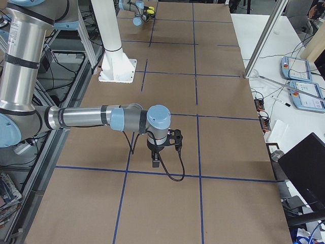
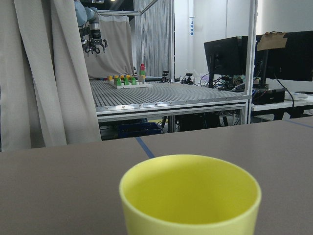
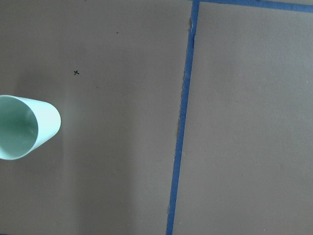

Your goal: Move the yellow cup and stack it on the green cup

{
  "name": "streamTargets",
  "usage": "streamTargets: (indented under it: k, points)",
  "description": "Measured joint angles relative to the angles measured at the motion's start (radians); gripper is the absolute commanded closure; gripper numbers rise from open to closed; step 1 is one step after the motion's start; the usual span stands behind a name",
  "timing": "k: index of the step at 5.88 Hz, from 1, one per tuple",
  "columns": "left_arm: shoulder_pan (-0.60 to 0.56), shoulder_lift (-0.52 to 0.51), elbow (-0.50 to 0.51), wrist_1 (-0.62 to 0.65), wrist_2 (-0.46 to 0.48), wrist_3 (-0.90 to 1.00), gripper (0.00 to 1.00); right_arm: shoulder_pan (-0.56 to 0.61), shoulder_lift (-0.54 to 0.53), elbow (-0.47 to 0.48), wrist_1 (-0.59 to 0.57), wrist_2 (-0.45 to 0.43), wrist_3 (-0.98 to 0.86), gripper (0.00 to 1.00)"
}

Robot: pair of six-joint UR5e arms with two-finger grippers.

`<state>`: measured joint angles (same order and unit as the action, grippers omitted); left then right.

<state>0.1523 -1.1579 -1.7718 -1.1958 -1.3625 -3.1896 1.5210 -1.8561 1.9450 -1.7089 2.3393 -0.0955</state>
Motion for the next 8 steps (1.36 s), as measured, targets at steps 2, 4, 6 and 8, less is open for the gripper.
streamTargets:
  k: [2, 4, 6, 8]
  points:
    - [-0.001, 0.012, 0.017, -0.025, 0.001, 0.007, 0.46, 0.000, 0.000, 0.001, 0.001, 0.000, 0.001, 0.00]
    - [-0.004, 0.014, 0.017, -0.028, 0.002, 0.010, 0.48, 0.000, 0.000, 0.001, 0.001, 0.001, 0.002, 0.00]
    - [-0.007, 0.065, 0.001, -0.027, 0.002, 0.021, 0.48, 0.000, 0.000, 0.001, 0.000, 0.002, 0.005, 0.00]
    - [-0.013, 0.143, 0.009, -0.070, 0.020, 0.071, 0.50, 0.000, 0.000, 0.000, 0.000, 0.005, 0.006, 0.00]
